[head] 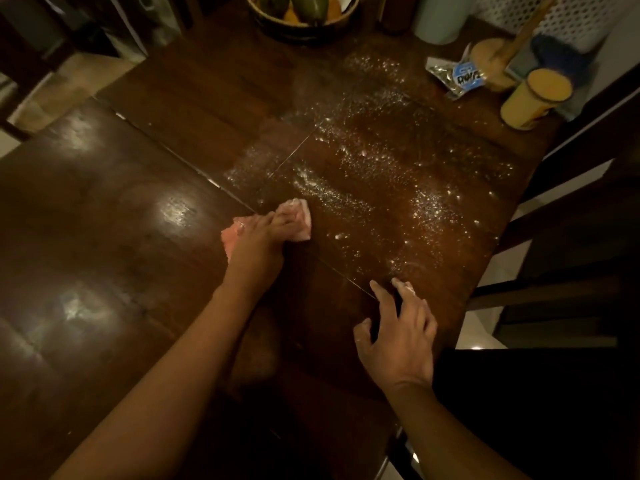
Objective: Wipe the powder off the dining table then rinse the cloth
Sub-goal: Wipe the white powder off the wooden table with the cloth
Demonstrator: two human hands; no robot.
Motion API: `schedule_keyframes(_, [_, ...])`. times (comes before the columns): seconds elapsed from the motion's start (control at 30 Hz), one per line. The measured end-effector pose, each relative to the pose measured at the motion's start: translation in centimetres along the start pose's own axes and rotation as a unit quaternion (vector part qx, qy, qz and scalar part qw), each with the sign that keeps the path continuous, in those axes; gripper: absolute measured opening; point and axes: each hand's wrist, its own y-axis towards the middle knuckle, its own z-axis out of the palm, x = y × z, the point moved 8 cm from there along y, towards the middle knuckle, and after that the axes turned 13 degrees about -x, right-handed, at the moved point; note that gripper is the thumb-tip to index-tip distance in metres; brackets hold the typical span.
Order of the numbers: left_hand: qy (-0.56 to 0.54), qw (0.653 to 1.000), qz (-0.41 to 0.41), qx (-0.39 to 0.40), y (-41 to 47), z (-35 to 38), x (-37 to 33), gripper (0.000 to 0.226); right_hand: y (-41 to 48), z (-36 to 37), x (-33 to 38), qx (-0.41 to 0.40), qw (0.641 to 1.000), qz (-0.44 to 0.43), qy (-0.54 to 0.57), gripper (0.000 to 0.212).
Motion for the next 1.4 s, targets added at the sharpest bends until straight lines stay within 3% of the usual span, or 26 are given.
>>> schedule_keyframes(0.07, [0.030, 0.999, 0.025, 0.024, 0.4, -0.2, 1.8, 0.065, 0.0, 0.1, -0.1, 0.005, 1.000, 0.001, -0.003, 0.064])
schedule_keyframes(0.17, [0.050, 0.996, -0.072, -0.033, 2.7, -1.1, 6.9, 0.062, 0.1, 0.1, 0.0, 0.009, 1.000, -0.003, -0.009, 0.064])
schedule_keyframes(0.27, [0.059, 0.989, -0.111, -0.076, 3.7, -1.2, 5.7, 0.057, 0.1, 0.1, 0.2, 0.016, 1.000, -0.012, -0.010, 0.063])
schedule_keyframes(0.4, [0.016, 0.998, -0.036, -0.057, 0.8, -0.5, 0.7, 0.059, -0.1, 0.1, 1.0, 0.034, 0.997, -0.064, -0.006, 0.057])
schedule_keyframes(0.53, [-0.016, 0.998, 0.022, 0.050, 0.0, 1.0, 4.0, 0.064, -0.5, -0.1, 1.9, 0.032, 0.993, -0.114, 0.010, 0.054])
schedule_keyframes(0.6, [0.010, 1.000, 0.013, 0.007, 1.2, -0.6, 5.9, 0.062, -0.6, -0.1, 2.2, 0.027, 0.990, -0.139, 0.013, 0.052])
schedule_keyframes(0.7, [0.039, 0.992, -0.070, -0.095, 3.4, -3.6, 8.6, 0.051, -0.8, -0.1, 2.5, 0.027, 0.985, -0.170, 0.016, 0.051])
schedule_keyframes(0.8, [0.062, 0.972, -0.189, -0.122, 6.4, -4.3, 9.9, 0.046, -0.8, 0.1, 2.8, 0.038, 0.980, -0.192, 0.018, 0.051])
schedule_keyframes(0.87, [0.038, 0.967, -0.216, -0.131, 7.9, -3.9, 9.3, 0.043, -0.8, 0.3, 2.9, 0.049, 0.978, -0.200, 0.018, 0.053])
schedule_keyframes(0.93, [0.038, 0.975, -0.189, -0.107, 8.4, -2.9, 7.5, 0.041, -0.8, 0.5, 3.0, 0.061, 0.978, -0.200, 0.013, 0.054])
schedule_keyframes(1.0, [0.057, 0.992, -0.094, -0.055, 8.0, -1.6, 5.1, 0.042, -0.8, 0.6, 2.9, 0.072, 0.978, -0.197, 0.014, 0.054])
schedule_keyframes(1.1, [-0.003, 1.000, 0.024, 0.015, 7.1, -0.5, 5.1, 0.047, -0.8, 0.6, 2.9, 0.080, 0.978, -0.192, 0.020, 0.054])
schedule_keyframes(1.17, [0.009, 0.999, -0.052, -0.001, 7.9, -1.3, 7.9, 0.047, -0.6, 0.6, 2.9, 0.083, 0.978, -0.190, 0.018, 0.054])
schedule_keyframes(1.23, [0.039, 0.985, -0.156, -0.066, 8.5, -2.4, 9.2, 0.037, -0.6, 0.7, 2.9, 0.085, 0.978, -0.191, 0.016, 0.054])
schedule_keyframes(1.27, [0.050, 0.980, -0.170, -0.092, 8.8, -2.4, 8.7, 0.036, -0.6, 0.6, 2.9, 0.086, 0.978, -0.192, 0.016, 0.054])
schedule_keyframes(1.4, [0.117, 0.986, -0.094, -0.068, 8.5, -0.1, 3.5, 0.055, -0.6, 0.6, 2.9, 0.087, 0.978, -0.188, 0.020, 0.054])
